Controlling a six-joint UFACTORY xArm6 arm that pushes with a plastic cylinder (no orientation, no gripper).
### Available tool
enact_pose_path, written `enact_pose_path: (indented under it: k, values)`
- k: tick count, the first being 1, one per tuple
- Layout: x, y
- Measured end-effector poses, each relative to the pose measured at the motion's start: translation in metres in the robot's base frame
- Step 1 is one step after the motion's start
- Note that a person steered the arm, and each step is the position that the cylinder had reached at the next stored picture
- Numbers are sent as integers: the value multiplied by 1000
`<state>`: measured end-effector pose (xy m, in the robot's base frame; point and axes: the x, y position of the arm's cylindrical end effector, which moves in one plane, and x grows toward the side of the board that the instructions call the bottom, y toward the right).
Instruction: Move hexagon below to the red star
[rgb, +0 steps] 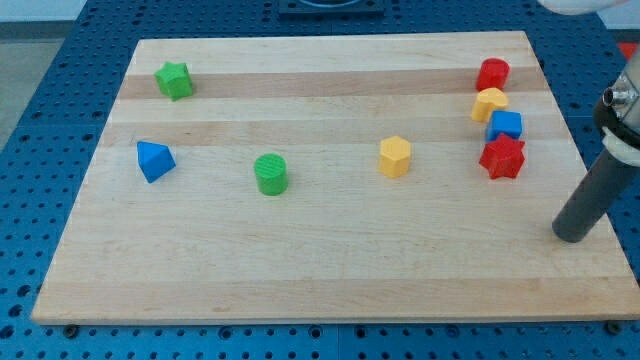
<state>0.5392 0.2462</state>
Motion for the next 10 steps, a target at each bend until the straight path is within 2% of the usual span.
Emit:
enact_pose_path:
  k: [1,2,3,4,5,6,7,8,10]
  values:
    - [17,-52]
    - [29,-152]
    - [29,-196]
    - [15,-203]
    - [-58,-237]
    - [-58,-237]
    - [-106,-243]
    - [-133,-244]
    - [-135,-195]
